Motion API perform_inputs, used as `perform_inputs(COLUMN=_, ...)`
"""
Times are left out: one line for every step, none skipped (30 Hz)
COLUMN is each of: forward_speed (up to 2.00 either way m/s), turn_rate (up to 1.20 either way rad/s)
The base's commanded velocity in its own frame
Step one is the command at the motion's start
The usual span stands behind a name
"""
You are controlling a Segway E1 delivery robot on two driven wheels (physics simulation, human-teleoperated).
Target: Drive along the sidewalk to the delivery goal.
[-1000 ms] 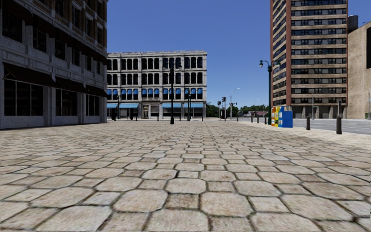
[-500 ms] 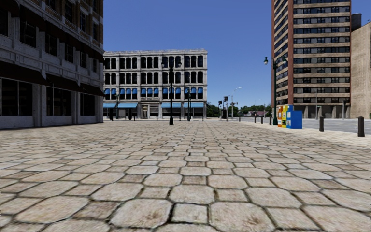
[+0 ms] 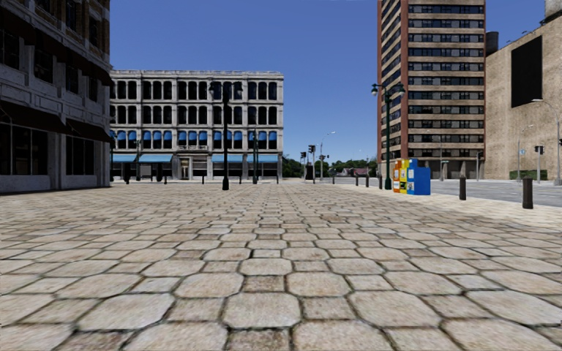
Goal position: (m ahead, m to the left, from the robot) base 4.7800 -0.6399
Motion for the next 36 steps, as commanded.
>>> perform_inputs(forward_speed=2.00, turn_rate=0.00)
perform_inputs(forward_speed=2.00, turn_rate=0.00)
perform_inputs(forward_speed=2.00, turn_rate=0.00)
perform_inputs(forward_speed=2.00, turn_rate=0.00)
perform_inputs(forward_speed=2.00, turn_rate=0.00)
perform_inputs(forward_speed=2.00, turn_rate=0.00)
perform_inputs(forward_speed=2.00, turn_rate=0.00)
perform_inputs(forward_speed=2.00, turn_rate=0.00)
perform_inputs(forward_speed=2.00, turn_rate=-0.10)
perform_inputs(forward_speed=2.00, turn_rate=-0.54)
perform_inputs(forward_speed=2.00, turn_rate=-0.70)
perform_inputs(forward_speed=2.00, turn_rate=-0.89)
perform_inputs(forward_speed=2.00, turn_rate=-1.05)
perform_inputs(forward_speed=2.00, turn_rate=-1.11)
perform_inputs(forward_speed=2.00, turn_rate=-1.13)
perform_inputs(forward_speed=2.00, turn_rate=-1.13)
perform_inputs(forward_speed=2.00, turn_rate=-0.95)
perform_inputs(forward_speed=2.00, turn_rate=-0.57)
perform_inputs(forward_speed=2.00, turn_rate=-0.42)
perform_inputs(forward_speed=2.00, turn_rate=-0.31)
perform_inputs(forward_speed=2.00, turn_rate=-0.27)
perform_inputs(forward_speed=2.00, turn_rate=-0.27)
perform_inputs(forward_speed=2.00, turn_rate=-0.25)
perform_inputs(forward_speed=2.00, turn_rate=-0.19)
perform_inputs(forward_speed=2.00, turn_rate=-0.14)
perform_inputs(forward_speed=2.00, turn_rate=-0.13)
perform_inputs(forward_speed=2.00, turn_rate=-0.13)
perform_inputs(forward_speed=2.00, turn_rate=-0.13)
perform_inputs(forward_speed=2.00, turn_rate=-0.13)
perform_inputs(forward_speed=2.00, turn_rate=-0.13)
perform_inputs(forward_speed=2.00, turn_rate=-0.13)
perform_inputs(forward_speed=2.00, turn_rate=-0.12)
perform_inputs(forward_speed=2.00, turn_rate=-0.11)
perform_inputs(forward_speed=2.00, turn_rate=-0.11)
perform_inputs(forward_speed=2.00, turn_rate=-0.11)
perform_inputs(forward_speed=2.00, turn_rate=-0.21)
